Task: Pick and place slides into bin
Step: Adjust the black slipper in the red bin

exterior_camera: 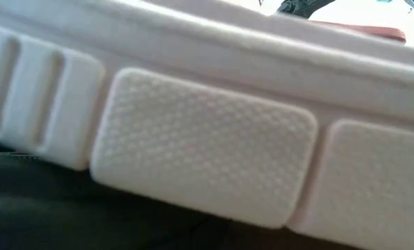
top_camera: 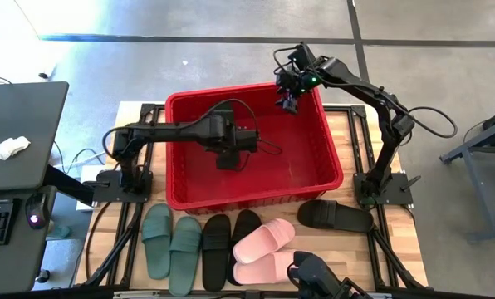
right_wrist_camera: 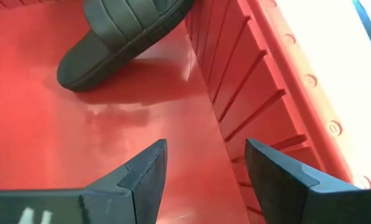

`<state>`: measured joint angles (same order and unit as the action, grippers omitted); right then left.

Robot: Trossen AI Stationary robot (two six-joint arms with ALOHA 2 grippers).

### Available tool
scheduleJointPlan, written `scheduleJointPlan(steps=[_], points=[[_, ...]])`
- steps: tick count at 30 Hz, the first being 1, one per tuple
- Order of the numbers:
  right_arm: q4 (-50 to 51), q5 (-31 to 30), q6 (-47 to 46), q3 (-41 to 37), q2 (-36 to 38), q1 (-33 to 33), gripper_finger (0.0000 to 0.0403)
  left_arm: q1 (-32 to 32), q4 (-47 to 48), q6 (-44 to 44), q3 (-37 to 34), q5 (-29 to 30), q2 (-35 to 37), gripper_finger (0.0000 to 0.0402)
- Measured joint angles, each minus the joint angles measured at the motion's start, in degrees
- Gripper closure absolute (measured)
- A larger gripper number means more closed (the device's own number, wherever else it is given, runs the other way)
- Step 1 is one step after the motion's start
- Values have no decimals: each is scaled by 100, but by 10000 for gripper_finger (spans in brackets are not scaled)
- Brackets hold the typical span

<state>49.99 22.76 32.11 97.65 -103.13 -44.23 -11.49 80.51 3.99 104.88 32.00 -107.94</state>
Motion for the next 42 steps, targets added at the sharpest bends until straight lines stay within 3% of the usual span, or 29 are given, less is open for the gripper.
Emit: scheduleJointPlan(steps=[7, 12, 19, 30, 42], points=[[39, 16, 163, 0, 0, 0, 197, -268, -722, -276, -1284, -314, 298, 274], [17, 15, 285, 0, 0, 0, 197, -370, -1477, -126, -1798, -361, 333, 204], [-143, 17, 285, 0, 0, 2, 197, -349, -1609, -147, -1884, 799, 333, 144], [-275, 32, 287, 0, 0, 2, 197, -351, -1730, 35, -1890, 820, 118, 106], [-386, 35, 283, 0, 0, 2, 197, -395, -2013, 26, -1874, 1885, -204, 110]])
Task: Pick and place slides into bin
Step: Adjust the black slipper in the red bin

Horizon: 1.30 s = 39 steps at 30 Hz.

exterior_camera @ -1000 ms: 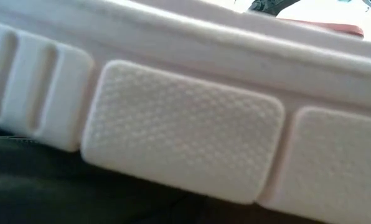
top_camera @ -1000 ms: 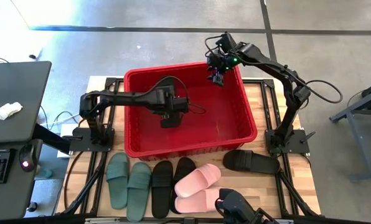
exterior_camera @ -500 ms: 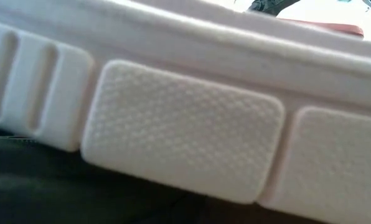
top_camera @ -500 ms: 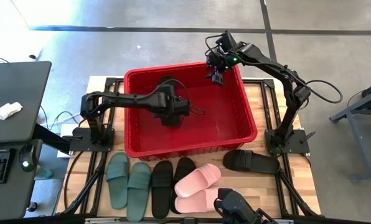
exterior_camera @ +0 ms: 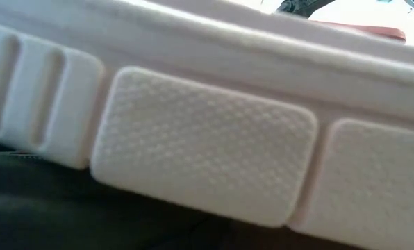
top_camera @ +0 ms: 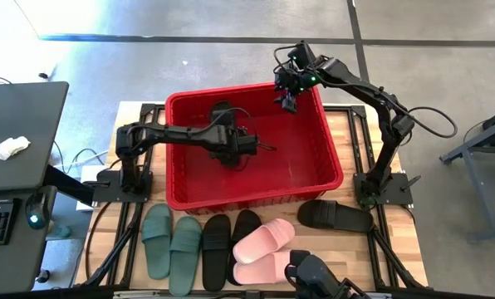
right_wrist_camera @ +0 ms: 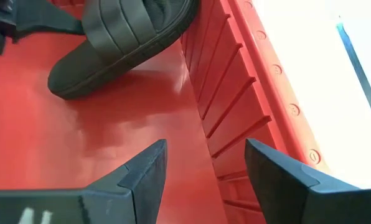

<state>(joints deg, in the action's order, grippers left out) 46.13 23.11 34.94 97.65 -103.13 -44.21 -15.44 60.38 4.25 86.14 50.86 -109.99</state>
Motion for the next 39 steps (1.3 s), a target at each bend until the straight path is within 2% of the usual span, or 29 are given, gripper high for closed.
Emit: scheduleJointPlan(steps=[8, 12, 16, 23, 25, 28, 31, 34, 39], points=[[-11, 1, 2, 0, 0, 0, 197, -42, -101, -6, -12, 231, -405, 112], [-8, 1, 2, 0, 0, 0, 197, -31, -36, -173, -10, 268, -570, 140], [-19, 0, 4, 0, 0, 0, 197, -31, -43, -358, -5, 267, -564, 201], [-102, 0, 15, 0, 0, 0, 197, -31, -5, -325, -4, 254, -508, 359], [-107, 1, 26, 0, 0, 0, 197, -33, 104, -323, 58, 55, -508, 388], [-137, 1, 27, 0, 0, 0, 197, -29, 450, -314, 225, -519, -551, 385], [-171, 2, 29, 0, 0, 0, 197, -15, 781, -303, 541, -756, -536, 395], [-190, 2, 53, 0, 0, 0, 197, -34, 1540, -322, 939, -1059, -534, 393], [-190, 2, 70, 0, 0, 0, 197, -26, 2389, -312, 1286, -1153, -519, 396]])
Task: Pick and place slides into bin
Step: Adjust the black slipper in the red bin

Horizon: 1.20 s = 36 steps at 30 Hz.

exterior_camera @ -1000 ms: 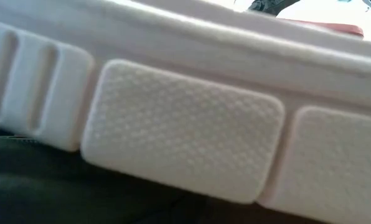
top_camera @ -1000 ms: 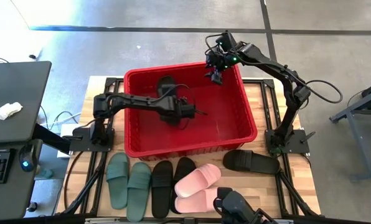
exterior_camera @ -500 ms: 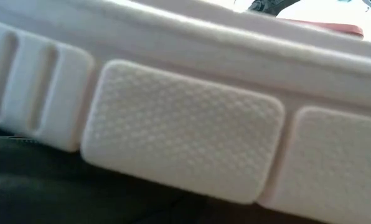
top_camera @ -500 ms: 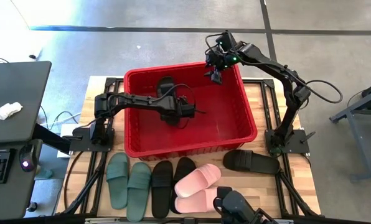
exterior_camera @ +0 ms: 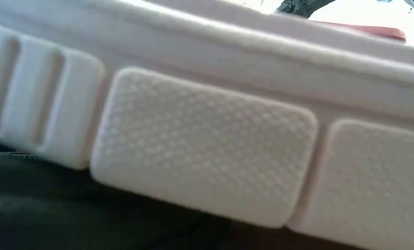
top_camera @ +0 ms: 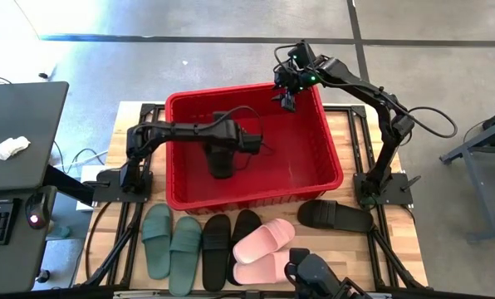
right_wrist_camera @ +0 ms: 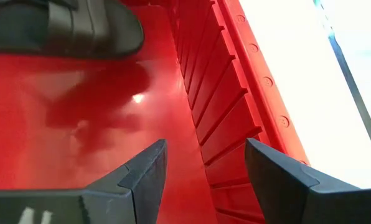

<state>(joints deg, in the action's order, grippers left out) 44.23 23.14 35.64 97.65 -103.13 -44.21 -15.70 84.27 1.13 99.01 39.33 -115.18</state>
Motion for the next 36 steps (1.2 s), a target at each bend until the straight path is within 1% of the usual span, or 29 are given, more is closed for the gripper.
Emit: scheduleJointPlan(steps=[4, 7, 19, 23, 28, 36], points=[[-2, 0, 20, 0, 0, 0, 197, 0, 501, 8, -71, 165, 8, 398], [-1, 0, 39, 0, 0, 0, 197, 32, 444, -38, -386, 219, 17, 398], [0, 48, 28, 0, 0, 0, 197, 225, -1208, -322, -2027, 461, 580, 400], [2, 47, 22, 0, 0, 0, 197, 223, -1493, -412, -2541, 424, 643, 400], [4, 46, 19, 0, 0, 0, 197, 289, -1857, -462, -2978, 466, 658, 401], [7, 46, -22, 0, 0, 0, 197, 308, -2416, -295, -3246, 559, 656, 401]])
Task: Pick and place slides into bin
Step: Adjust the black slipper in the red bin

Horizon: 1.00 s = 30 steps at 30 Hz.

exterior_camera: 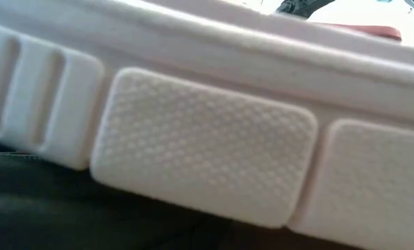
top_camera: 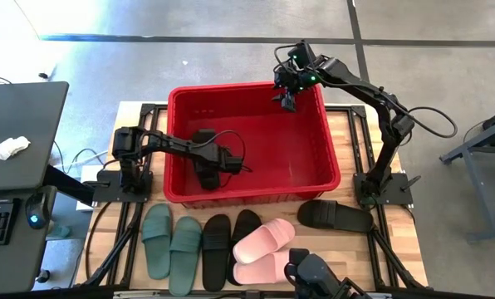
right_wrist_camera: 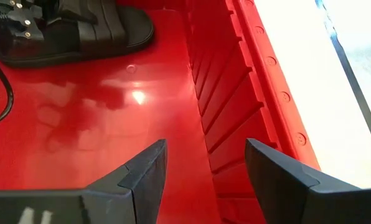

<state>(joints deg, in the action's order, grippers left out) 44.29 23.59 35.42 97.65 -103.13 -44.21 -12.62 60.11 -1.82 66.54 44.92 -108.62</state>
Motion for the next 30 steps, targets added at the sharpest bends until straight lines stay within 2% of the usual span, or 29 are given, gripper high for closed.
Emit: scheduleJointPlan(steps=[10, 20, 24, 30], points=[[2, 0, -22, 0, 0, 0, 197, 7, -162, 817, -4, 412, -11, 401], [24, -2, -68, 0, 0, 0, 197, 28, -266, 907, -3, 438, -15, 399], [24, -2, -64, 0, 0, 0, 197, 26, -292, 931, -2, 232, -15, 375], [24, -2, -48, 0, 0, 0, 197, 22, -223, 927, -2, -223, -13, 311]])
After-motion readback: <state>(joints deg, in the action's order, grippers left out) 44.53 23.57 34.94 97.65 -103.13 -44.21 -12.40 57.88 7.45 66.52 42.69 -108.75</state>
